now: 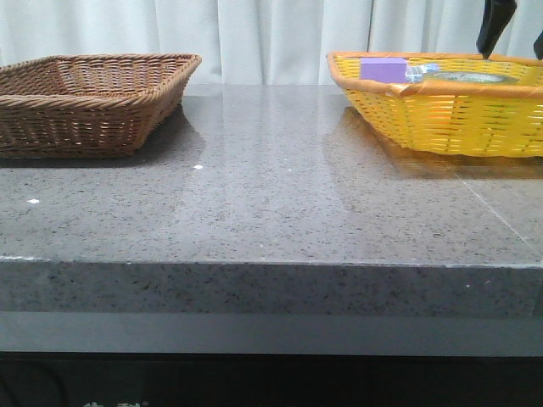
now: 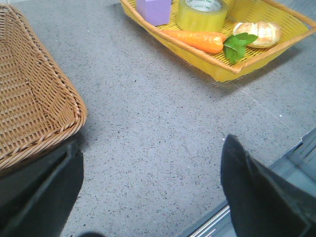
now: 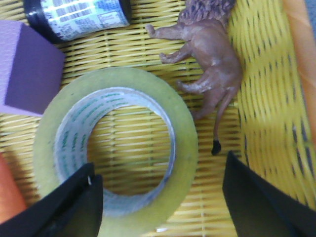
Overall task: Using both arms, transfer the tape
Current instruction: 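Reach the right gripper into the yellow basket and grasp the tape roll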
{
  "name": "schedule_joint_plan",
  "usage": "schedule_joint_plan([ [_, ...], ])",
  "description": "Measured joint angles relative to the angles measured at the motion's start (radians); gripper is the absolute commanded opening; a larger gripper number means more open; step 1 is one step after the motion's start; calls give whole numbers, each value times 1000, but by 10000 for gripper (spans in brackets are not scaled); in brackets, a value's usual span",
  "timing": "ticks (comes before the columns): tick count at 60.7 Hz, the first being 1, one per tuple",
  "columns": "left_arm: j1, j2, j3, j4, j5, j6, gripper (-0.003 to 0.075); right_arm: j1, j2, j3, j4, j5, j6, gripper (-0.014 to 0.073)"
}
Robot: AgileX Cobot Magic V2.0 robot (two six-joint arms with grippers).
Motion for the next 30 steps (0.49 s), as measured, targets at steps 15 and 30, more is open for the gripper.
schedule_joint_plan([
  [15, 0, 0, 0, 0, 0, 0, 566, 0, 83, -30, 0, -25, -3, 449],
  [30, 0, 0, 0, 0, 0, 0, 566, 0, 123, -32, 2, -82, -3, 356],
])
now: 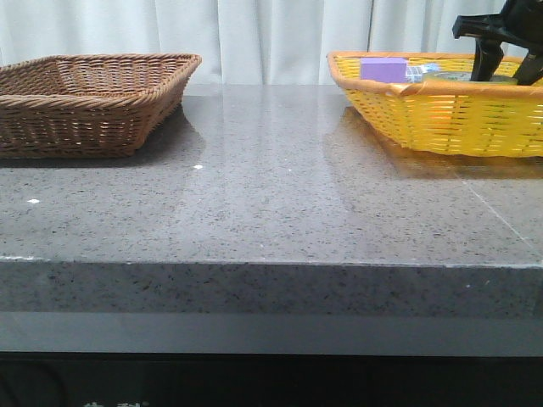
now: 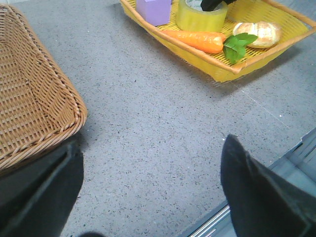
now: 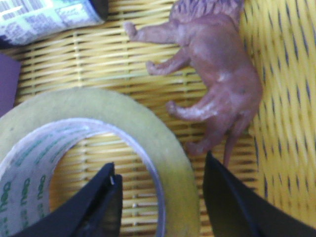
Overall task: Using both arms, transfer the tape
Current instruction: 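Reach the right gripper into the yellow basket and grasp the tape roll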
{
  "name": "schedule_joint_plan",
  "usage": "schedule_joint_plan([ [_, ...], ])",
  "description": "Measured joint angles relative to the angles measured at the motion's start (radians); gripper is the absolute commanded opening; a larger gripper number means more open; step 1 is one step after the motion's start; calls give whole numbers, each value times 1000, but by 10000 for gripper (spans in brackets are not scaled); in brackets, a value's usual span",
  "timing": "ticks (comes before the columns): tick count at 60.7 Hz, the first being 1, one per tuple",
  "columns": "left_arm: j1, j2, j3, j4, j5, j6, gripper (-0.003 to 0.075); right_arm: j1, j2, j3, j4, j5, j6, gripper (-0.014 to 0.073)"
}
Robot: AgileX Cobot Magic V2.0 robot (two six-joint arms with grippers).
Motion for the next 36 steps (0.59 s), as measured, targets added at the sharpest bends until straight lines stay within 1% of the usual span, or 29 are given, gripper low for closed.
schedule_joint_plan([
  [4, 0, 0, 0, 0, 0, 0, 566, 0, 8, 0, -1, -10, 0, 311],
  [8, 0, 0, 0, 0, 0, 0, 566, 0, 14, 0, -1, -14, 0, 246],
  [9, 0, 0, 0, 0, 0, 0, 566, 0, 16, -1, -1, -17, 0, 216],
  [14, 0, 0, 0, 0, 0, 0, 566, 0, 18, -1, -3, -18, -3, 164],
  [22, 0, 0, 0, 0, 0, 0, 566, 0, 18, -3, -5, -16, -6, 158],
  [36, -2, 0, 0, 0, 0, 0, 566, 0, -14, -22, -5, 45, -11, 158],
])
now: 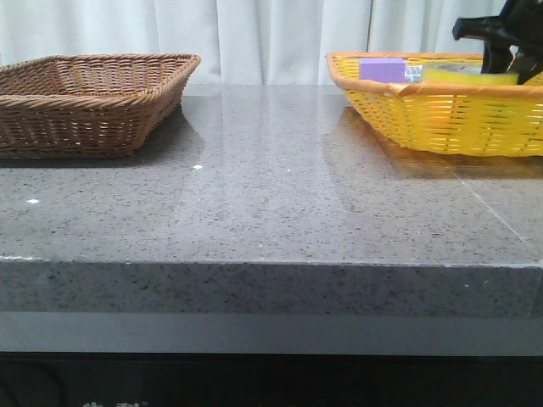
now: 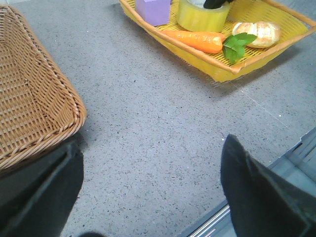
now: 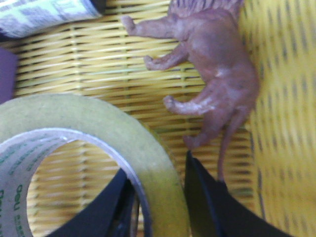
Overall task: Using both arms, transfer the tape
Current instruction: 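Reach the right gripper into the yellow basket and grasp the tape roll, then lift the tape roll out and lower it onto the table center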
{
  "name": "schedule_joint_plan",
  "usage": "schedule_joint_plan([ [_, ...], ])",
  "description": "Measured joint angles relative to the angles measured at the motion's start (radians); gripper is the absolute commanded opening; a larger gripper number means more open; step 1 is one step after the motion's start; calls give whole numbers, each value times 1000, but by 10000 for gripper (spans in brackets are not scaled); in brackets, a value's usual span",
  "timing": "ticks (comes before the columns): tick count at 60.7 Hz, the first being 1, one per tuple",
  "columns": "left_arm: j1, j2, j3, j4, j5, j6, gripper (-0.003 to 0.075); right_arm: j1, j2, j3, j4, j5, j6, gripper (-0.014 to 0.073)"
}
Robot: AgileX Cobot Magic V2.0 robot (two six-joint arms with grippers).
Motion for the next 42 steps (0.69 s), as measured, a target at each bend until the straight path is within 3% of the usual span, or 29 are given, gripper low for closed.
schedule_joint_plan([
  [22, 0, 0, 0, 0, 0, 0, 566, 26, -236, -6, 0, 34, -93, 158],
  [42, 0, 0, 0, 0, 0, 0, 566, 237, -431, 94, 44, 29, -249, 158],
])
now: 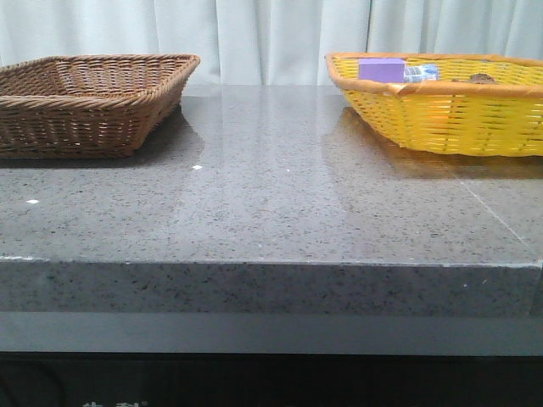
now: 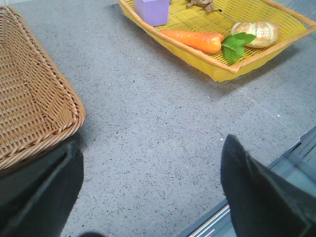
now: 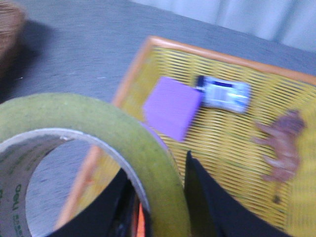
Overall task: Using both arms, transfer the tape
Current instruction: 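Lift the tape roll out and lower it onto the table center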
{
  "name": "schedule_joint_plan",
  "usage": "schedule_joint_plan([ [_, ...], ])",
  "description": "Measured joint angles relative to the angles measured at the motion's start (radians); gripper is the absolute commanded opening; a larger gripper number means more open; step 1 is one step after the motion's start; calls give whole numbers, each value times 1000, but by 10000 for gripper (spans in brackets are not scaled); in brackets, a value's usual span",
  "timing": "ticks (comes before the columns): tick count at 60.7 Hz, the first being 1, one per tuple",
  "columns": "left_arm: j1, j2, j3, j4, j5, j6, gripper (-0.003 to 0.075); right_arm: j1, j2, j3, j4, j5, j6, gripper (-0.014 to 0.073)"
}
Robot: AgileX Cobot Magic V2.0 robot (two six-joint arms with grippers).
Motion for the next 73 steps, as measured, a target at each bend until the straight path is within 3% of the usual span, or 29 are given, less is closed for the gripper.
schedule_joint_plan([
  [16, 0, 0, 0, 0, 0, 0, 566, 194, -35, 134, 8, -54, -44, 158],
  [33, 0, 0, 0, 0, 0, 0, 565, 326, -35, 321, 8, -186, -153, 158],
  [47, 0, 0, 0, 0, 0, 0, 565, 371, -10, 420, 8, -261, -187, 158],
  [73, 0, 0, 0, 0, 0, 0, 566, 370, 131, 426, 8, -302, -189, 158],
])
